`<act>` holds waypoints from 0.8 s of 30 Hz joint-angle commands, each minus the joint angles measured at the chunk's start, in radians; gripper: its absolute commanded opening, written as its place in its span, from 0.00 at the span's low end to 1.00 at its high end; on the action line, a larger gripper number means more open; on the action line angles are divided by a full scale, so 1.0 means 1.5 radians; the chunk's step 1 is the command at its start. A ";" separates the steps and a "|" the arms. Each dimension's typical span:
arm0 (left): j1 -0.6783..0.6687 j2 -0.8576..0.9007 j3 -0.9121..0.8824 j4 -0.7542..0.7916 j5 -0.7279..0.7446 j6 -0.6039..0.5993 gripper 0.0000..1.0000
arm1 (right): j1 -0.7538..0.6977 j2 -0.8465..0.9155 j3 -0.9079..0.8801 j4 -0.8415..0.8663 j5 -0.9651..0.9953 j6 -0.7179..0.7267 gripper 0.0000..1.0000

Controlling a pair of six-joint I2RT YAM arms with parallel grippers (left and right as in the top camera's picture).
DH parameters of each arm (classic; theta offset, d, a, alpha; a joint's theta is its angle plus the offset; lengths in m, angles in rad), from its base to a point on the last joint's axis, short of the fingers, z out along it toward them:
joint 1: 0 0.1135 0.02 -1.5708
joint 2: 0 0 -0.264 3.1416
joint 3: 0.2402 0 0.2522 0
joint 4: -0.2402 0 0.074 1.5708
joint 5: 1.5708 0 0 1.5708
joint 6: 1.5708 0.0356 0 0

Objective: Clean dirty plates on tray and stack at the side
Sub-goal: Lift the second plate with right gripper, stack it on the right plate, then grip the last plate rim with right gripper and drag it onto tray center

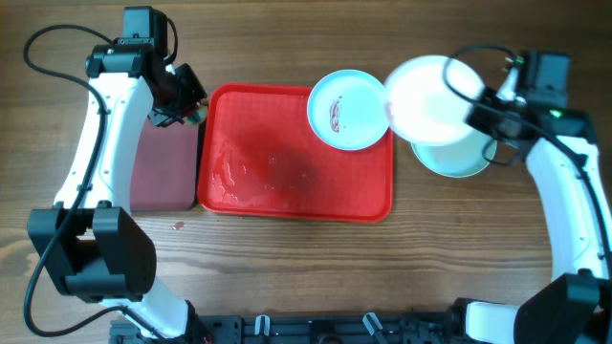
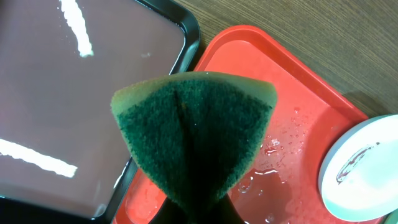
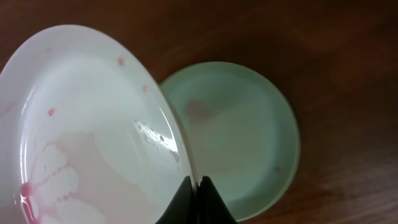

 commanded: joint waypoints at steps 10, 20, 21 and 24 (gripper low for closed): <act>-0.002 0.004 -0.001 0.002 0.008 0.016 0.04 | -0.101 0.017 -0.210 0.196 0.009 0.012 0.04; -0.002 0.004 -0.001 0.002 0.008 0.016 0.04 | -0.097 0.062 -0.200 0.211 -0.052 -0.022 0.52; -0.002 0.004 -0.001 0.002 0.008 0.016 0.04 | -0.094 0.060 -0.185 0.198 -0.069 -0.023 0.52; -0.002 0.004 -0.001 0.002 0.008 0.016 0.04 | -0.057 0.041 -0.095 0.129 -0.126 -0.042 0.52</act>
